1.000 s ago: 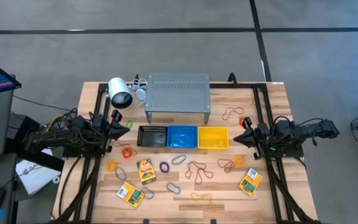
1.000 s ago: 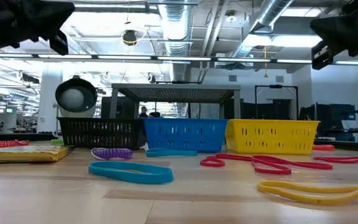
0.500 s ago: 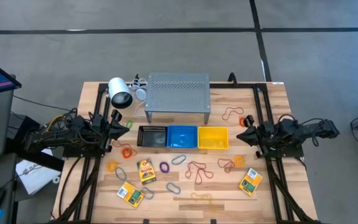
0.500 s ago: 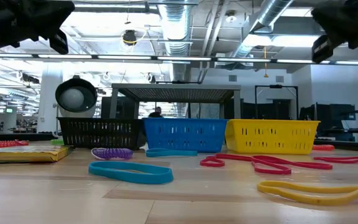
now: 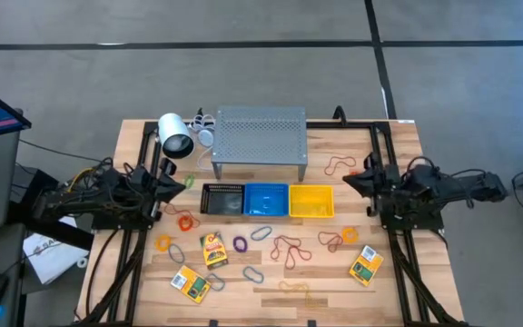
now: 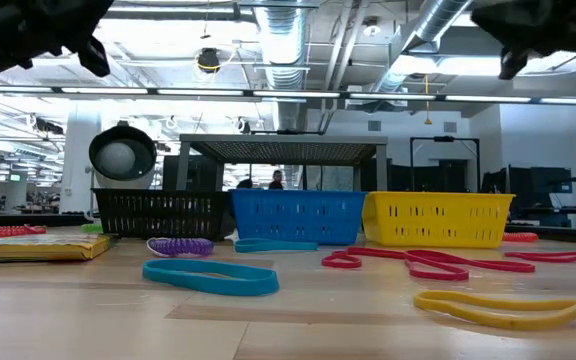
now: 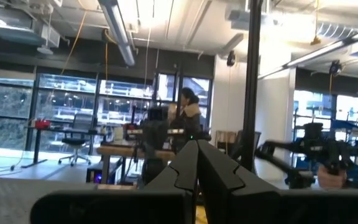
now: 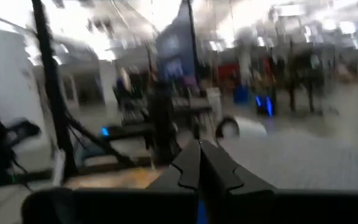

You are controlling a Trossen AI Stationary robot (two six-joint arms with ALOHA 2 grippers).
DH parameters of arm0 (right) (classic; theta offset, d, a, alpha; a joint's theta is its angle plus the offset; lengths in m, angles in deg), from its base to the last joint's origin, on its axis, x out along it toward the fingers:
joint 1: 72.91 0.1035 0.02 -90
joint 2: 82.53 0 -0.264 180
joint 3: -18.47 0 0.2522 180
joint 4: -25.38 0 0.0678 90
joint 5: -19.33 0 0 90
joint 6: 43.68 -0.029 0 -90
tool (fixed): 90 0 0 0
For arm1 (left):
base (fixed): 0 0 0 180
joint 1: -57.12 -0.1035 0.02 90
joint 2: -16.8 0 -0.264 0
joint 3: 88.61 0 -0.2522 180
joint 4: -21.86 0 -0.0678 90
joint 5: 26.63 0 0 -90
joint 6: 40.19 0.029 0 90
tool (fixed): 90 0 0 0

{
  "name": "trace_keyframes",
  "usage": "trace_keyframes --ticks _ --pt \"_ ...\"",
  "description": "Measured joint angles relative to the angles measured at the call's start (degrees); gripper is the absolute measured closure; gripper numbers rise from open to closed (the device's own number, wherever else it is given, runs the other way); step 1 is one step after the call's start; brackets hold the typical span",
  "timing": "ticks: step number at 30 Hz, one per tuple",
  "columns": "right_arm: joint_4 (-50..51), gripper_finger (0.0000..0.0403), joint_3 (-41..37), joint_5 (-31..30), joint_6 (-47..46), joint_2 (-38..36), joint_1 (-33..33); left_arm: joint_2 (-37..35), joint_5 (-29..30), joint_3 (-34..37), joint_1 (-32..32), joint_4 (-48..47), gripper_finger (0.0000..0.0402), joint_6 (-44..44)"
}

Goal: Pick & Place Office Desk Supplies
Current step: Put the red rubber band into the blue bin

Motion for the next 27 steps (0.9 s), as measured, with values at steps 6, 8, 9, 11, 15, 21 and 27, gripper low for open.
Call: trace_keyframes --ticks 6,8,9,11,15,21,27 --pt "24.57 0.0403 15.31 -12.69 -7.37 17.22 -3.73 5.32 0.00 -0.01 -0.01 0.78 0.0399 0.59" --pt "32.73 0.0403 20.46 -14.74 -9.71 23.12 -5.82 7.47 0.00 0.00 -0.02 1.51 0.0399 0.70" --pt "36.23 0.0403 22.90 -14.79 -10.49 26.06 -6.98 8.62 0.01 -0.01 -0.02 2.06 0.0399 1.21" --pt "42.66 0.0403 27.20 -14.74 -11.47 31.77 -9.50 10.95 0.01 0.00 -0.02 3.44 0.0399 1.94" --pt "54.32 0.0389 33.88 -14.68 -14.05 41.64 -14.28 15.44 0.02 -0.01 -0.02 6.74 0.0399 3.13" --pt "64.36 0.0327 39.01 -11.61 -14.15 51.62 -21.50 21.02 0.02 0.01 -0.02 10.28 0.0399 3.15" --pt "64.85 0.0248 39.25 -6.07 -8.34 56.72 -27.97 24.13 0.02 0.01 -0.02 12.01 0.0399 3.15"
